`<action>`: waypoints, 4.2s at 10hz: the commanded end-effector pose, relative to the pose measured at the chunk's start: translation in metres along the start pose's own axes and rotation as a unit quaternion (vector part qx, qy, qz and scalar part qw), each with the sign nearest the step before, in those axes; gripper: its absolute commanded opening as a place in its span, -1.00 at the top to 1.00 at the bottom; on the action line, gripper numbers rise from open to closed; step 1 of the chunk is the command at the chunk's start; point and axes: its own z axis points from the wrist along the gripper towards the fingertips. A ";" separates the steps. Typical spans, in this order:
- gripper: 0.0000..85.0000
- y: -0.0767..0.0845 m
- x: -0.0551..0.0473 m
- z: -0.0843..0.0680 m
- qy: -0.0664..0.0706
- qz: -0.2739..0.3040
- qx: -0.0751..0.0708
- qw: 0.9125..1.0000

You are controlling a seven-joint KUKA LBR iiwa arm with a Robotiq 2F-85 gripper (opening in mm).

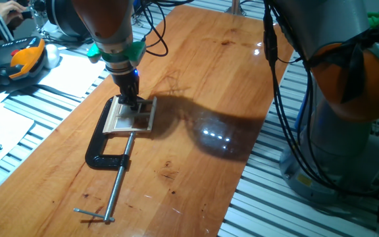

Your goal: Close a sliding window

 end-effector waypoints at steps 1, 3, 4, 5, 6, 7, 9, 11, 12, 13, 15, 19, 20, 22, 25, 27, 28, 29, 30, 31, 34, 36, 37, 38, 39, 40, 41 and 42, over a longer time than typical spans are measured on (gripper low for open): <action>1.00 0.000 0.001 0.000 0.000 0.000 0.000 1.000; 1.00 0.000 0.003 0.001 0.000 0.000 0.000 1.000; 1.00 0.000 0.004 0.002 0.000 0.000 -0.001 1.000; 1.00 0.000 0.005 0.001 0.000 0.000 -0.001 1.000; 1.00 0.000 0.007 0.000 0.001 0.000 0.000 1.000; 1.00 0.000 0.008 -0.001 0.002 0.000 0.002 1.000; 1.00 0.000 0.008 -0.001 0.000 0.004 0.000 1.000; 1.00 0.003 -0.002 -0.008 -0.006 0.013 -0.014 1.000; 1.00 0.005 -0.006 -0.012 -0.014 0.020 -0.023 0.999; 1.00 0.007 -0.012 -0.015 -0.020 0.023 -0.026 0.999; 1.00 0.009 -0.023 -0.019 -0.019 0.016 -0.011 1.000; 1.00 0.009 -0.034 -0.008 -0.028 0.010 -0.003 1.000; 1.00 0.009 -0.035 -0.006 -0.031 0.009 -0.004 0.999; 1.00 0.008 -0.036 -0.003 -0.035 0.008 -0.005 0.999; 1.00 0.009 -0.037 -0.001 -0.048 0.004 -0.013 0.999; 1.00 0.009 -0.037 -0.001 -0.058 -0.002 -0.014 0.998; 1.00 0.009 -0.038 -0.001 -0.061 -0.005 -0.014 0.998; 1.00 0.009 -0.038 -0.002 -0.064 -0.007 -0.016 0.998; 1.00 0.009 -0.038 -0.003 -0.064 -0.007 -0.016 0.998; 1.00 0.010 -0.040 -0.007 -0.063 -0.007 -0.017 0.998; 1.00 0.011 -0.043 -0.007 -0.069 -0.006 -0.018 0.997; 1.00 0.011 -0.043 -0.007 -0.070 -0.008 -0.018 0.997; 1.00 0.010 -0.043 -0.006 -0.074 -0.009 -0.017 0.997; 1.00 0.010 -0.043 -0.006 -0.077 -0.010 -0.020 0.997; 1.00 0.010 -0.043 -0.005 -0.079 -0.011 -0.020 0.997; 1.00 0.011 -0.043 -0.003 -0.079 -0.011 -0.019 0.997; 1.00 0.011 -0.043 -0.001 -0.079 -0.011 -0.019 0.997; 1.00 0.010 -0.043 0.000 -0.078 -0.011 -0.020 0.997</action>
